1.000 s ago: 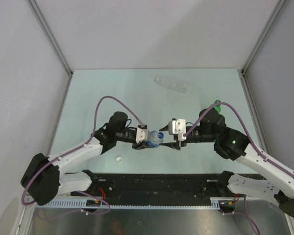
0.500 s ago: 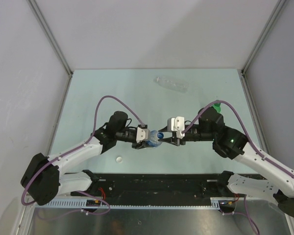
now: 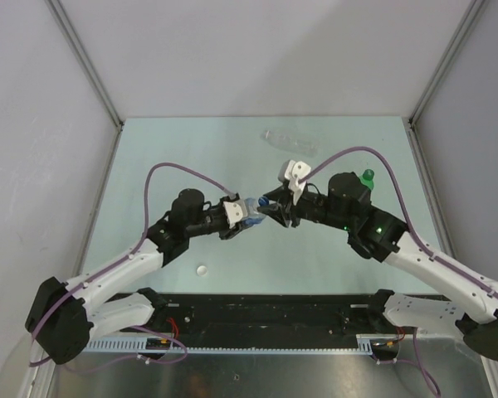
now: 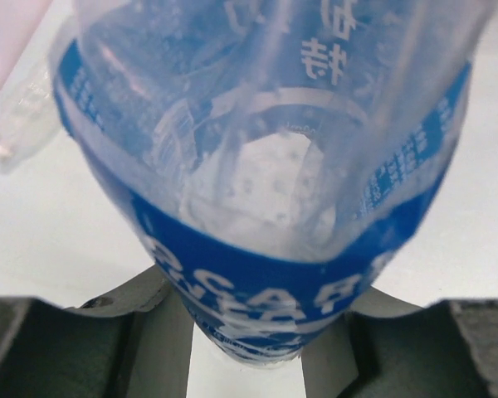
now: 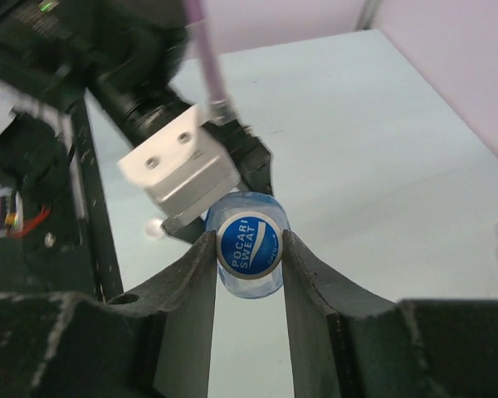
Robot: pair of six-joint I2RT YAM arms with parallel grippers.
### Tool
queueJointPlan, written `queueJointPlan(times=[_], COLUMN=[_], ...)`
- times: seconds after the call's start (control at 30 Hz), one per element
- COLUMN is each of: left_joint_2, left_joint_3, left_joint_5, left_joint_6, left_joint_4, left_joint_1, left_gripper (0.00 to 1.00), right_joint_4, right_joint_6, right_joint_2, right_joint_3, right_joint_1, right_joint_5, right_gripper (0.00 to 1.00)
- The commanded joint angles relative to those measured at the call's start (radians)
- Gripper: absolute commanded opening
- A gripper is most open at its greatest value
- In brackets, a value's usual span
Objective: Screw on the bottle caps
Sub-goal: Screw the bottle cap onto the plastic bottle.
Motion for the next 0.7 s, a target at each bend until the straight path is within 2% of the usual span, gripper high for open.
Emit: queueJointPlan(times=[0.0, 0.17, 0.33, 0.5, 0.67], left_joint_2=[-0.057, 0.014, 0.057, 0.080, 0.071], left_joint_3=[0.016, 0.033, 0.039, 0.040, 0.016], left_joint_5=[-0.133, -0.376, -0.436, -0.448, -0.449], left_joint_6=[-0.112, -0.144, -0.169, -0.184, -0.188], left_joint_4=[0.308, 0.361, 0.408, 0.420, 0.420], left_joint_1=[-0.028, -0.054, -0.058, -0.059, -0.059], left_gripper=[0.00, 0.00, 0.00, 0.00, 0.00], right_joint_4=[-0.049, -0.016, 0.001, 0.064, 0.152], right_joint_6=[0.283, 0.469, 0.711, 0.784, 0.714], right_joint_2=[0.124, 0.236, 0.284, 0.308, 0.282], right_joint_3=[-0.028, -0.027, -0.027, -0.026, -0.026], right_joint_1=[0.000, -0.008, -0.032, -0.034, -0.038], right_joint_5=[0.281, 0.466, 0.599, 0.563, 0.470], right_gripper=[0.22, 0.24, 0.25, 0.36, 0.40])
